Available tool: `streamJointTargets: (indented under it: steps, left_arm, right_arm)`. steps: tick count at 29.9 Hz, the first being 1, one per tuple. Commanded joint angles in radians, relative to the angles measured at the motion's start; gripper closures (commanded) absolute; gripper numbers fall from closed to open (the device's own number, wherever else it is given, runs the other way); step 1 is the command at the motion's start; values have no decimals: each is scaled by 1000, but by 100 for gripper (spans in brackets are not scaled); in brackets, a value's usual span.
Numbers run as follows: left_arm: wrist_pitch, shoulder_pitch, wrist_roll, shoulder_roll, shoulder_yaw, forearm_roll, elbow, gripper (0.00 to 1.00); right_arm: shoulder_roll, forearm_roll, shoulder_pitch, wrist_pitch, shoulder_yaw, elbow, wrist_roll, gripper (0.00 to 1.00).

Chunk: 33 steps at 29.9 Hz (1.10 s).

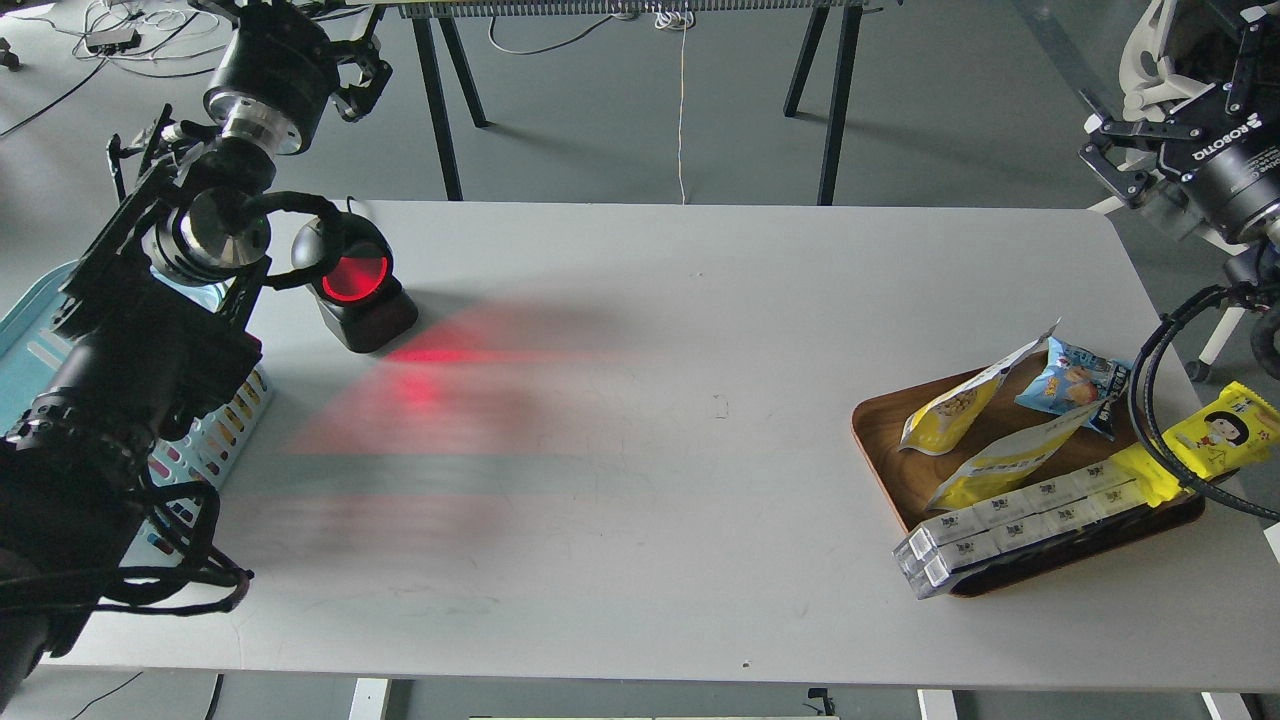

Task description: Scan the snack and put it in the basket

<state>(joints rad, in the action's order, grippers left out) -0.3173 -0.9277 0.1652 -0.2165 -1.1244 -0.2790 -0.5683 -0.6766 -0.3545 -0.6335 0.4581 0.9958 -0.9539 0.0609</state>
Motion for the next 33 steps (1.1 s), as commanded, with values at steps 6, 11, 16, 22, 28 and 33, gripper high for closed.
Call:
streamJointTargets:
  steps: [6,11,16,22,28,33]
  left_arm:
    - [-9,-2,68,-6,1,1,-12,0]
    - [-9,1,73,-7,2,1,-12,0]
    - [-11,1,76,-9,0,3,-12,0]
    - [-11,-2,74,-11,-5,3,-12,0]
    - [-9,-3,73,-11,0,3,-12,0]
    - [-9,-5,74,-12,2,3,-12,0]
  right_arm:
    - [11,2,2,-2,1,7,-1,1]
    - [20,-1,2,-2,15,26,-1,1]
    - [22,-6,14,-2,18,12,-1,1]
    - [35,-4,14,-2,44,36,-3,1]
    - [22,-4,14,-2,52,38,-3,1]
    - [-14,-6,-1,-4,4,30,0,1]
